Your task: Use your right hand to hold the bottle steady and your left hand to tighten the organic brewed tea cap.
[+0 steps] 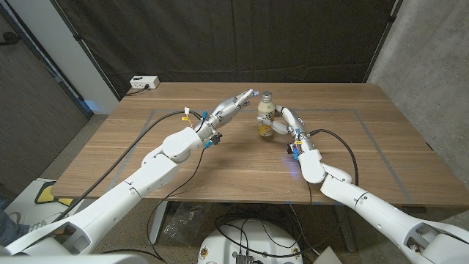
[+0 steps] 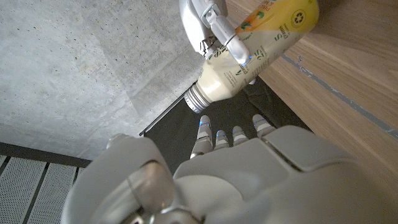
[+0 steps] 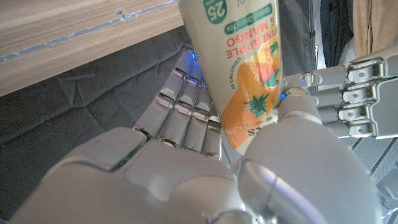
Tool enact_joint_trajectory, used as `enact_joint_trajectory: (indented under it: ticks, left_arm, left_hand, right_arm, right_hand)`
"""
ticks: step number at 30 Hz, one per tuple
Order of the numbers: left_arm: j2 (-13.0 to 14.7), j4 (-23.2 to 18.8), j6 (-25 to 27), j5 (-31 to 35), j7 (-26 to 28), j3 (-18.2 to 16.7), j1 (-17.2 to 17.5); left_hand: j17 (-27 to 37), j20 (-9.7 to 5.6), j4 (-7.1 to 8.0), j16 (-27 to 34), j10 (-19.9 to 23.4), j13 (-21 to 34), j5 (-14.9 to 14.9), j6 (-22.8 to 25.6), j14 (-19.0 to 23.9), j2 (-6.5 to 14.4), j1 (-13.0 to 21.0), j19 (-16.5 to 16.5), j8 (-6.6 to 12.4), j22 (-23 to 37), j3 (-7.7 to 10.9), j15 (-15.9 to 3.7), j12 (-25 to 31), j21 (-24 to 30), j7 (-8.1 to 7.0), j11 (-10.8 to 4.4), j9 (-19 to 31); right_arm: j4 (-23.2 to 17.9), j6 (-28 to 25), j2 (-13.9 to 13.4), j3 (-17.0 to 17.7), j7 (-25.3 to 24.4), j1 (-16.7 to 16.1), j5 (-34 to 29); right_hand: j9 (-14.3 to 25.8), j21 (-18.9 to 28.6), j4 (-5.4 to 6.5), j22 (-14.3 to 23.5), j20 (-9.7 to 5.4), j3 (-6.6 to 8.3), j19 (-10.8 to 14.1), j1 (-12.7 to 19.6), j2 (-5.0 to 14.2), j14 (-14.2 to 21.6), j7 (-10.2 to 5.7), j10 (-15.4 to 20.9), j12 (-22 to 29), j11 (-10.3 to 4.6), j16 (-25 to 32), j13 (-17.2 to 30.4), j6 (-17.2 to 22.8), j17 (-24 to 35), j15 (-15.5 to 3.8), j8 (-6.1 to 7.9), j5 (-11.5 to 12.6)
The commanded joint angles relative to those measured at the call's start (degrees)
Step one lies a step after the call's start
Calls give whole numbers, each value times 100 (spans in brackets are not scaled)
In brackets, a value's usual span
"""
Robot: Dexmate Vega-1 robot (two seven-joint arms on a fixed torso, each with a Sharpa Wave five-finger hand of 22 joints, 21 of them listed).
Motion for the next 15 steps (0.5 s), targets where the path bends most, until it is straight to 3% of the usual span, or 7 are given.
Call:
enact_joint_trajectory:
  ticks: [1, 15]
  left_arm:
    - [-36, 68, -3, -60, -134, 65, -57]
    - [-69, 128, -3, -72, -233, 102, -164]
  left_hand:
    - [11, 6, -33, 49, -32, 14, 5, -41, -428, 8, 59, -895, -12, 25, 12, 47, 44, 39, -11, 31, 16]
    - [13, 8, -42, 51, -27, 14, -6, -67, -417, 22, 88, -909, -29, 26, 9, 60, 50, 50, -38, 35, 17]
  right_arm:
    - [4, 25, 4, -13, 23, 16, 2]
    - [-14, 89, 3, -19, 53, 28, -2]
  right_hand:
    - [11, 49, 62, 21, -415, 64, 22, 486, 520, 49, -440, 31, 0, -29, -15, 22, 494, 14, -474, -3, -8]
    - [12, 53, 75, 21, -410, 65, 20, 486, 520, 68, -440, 39, -26, -35, -17, 22, 508, 18, -475, -20, -10]
